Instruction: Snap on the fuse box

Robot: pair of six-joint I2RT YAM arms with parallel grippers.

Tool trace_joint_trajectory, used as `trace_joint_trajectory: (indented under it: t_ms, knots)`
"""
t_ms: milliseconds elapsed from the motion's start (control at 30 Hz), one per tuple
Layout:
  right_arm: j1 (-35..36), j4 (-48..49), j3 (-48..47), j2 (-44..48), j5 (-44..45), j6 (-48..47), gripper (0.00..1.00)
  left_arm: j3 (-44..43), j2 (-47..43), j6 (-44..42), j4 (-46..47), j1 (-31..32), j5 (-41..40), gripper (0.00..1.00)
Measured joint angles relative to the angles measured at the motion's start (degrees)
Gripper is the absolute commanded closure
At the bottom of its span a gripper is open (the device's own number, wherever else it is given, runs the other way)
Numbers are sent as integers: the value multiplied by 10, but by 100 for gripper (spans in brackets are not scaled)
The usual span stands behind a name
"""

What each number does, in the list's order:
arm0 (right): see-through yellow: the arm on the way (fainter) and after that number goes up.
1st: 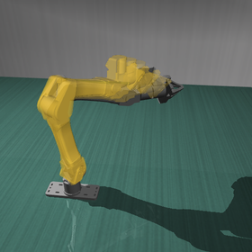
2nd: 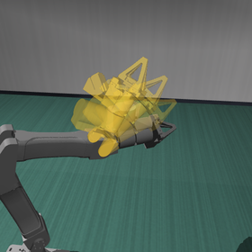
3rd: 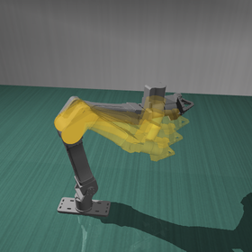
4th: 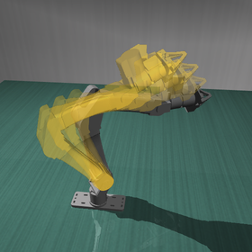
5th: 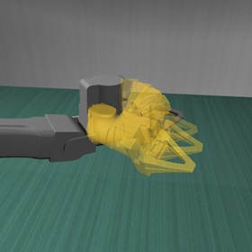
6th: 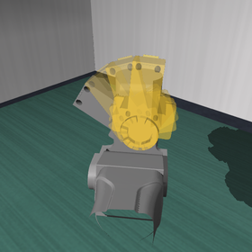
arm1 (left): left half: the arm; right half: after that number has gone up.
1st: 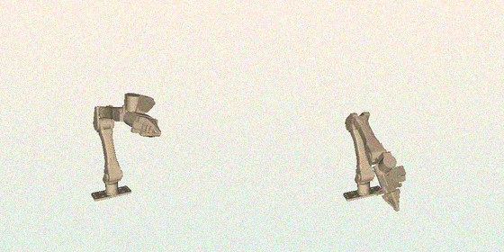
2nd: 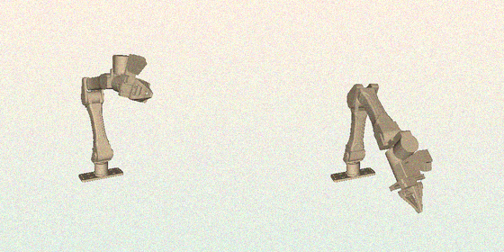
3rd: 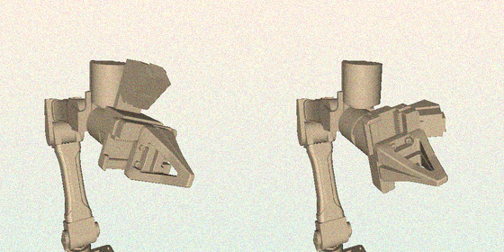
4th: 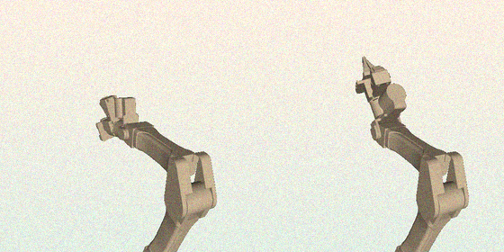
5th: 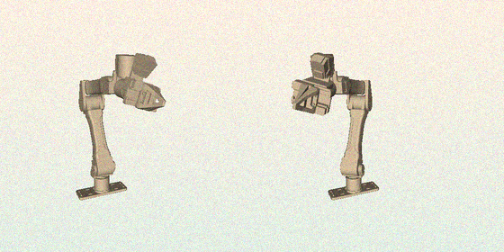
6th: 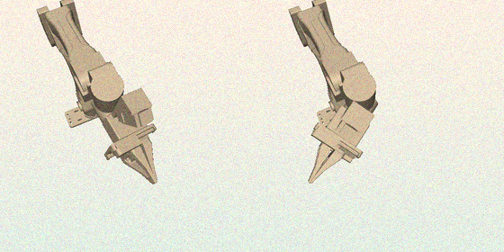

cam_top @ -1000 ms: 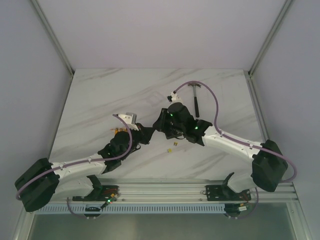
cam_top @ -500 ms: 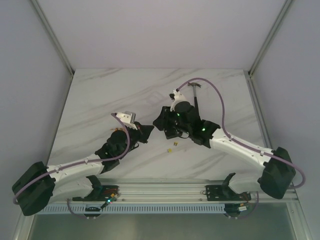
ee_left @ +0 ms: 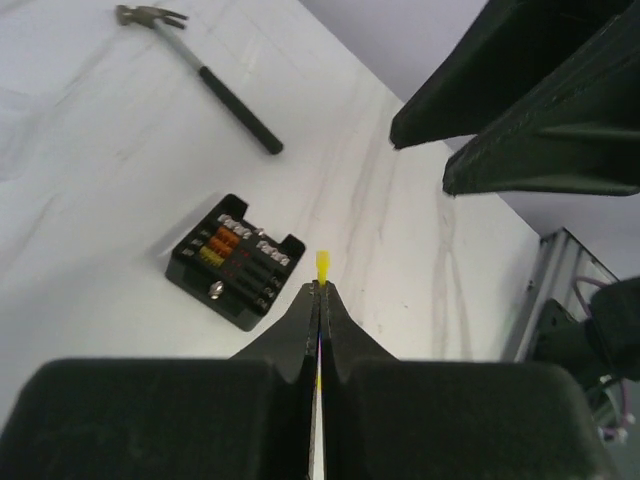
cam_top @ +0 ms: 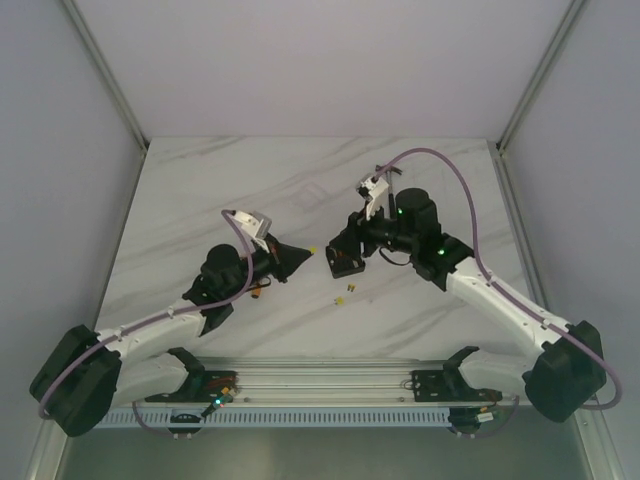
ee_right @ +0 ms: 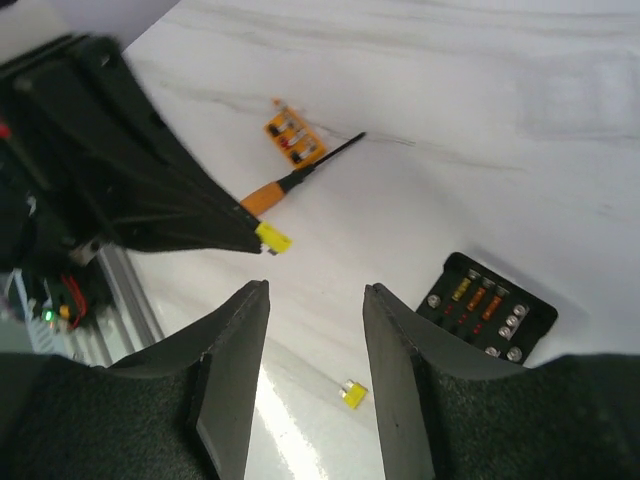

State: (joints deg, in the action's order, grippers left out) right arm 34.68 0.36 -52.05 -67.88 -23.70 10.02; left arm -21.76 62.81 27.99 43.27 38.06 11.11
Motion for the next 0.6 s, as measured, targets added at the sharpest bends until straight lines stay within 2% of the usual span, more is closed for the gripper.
trace_joint_trajectory:
  t_ms: [300, 600]
  knots:
    - [-16, -10, -24, -51, -175, -95, 52, -42, 16, -17, 9, -29, 186, 100]
    - [-27, -16, -32, -60, -291, -131, 55, -63, 16, -29, 0, -31, 266, 100]
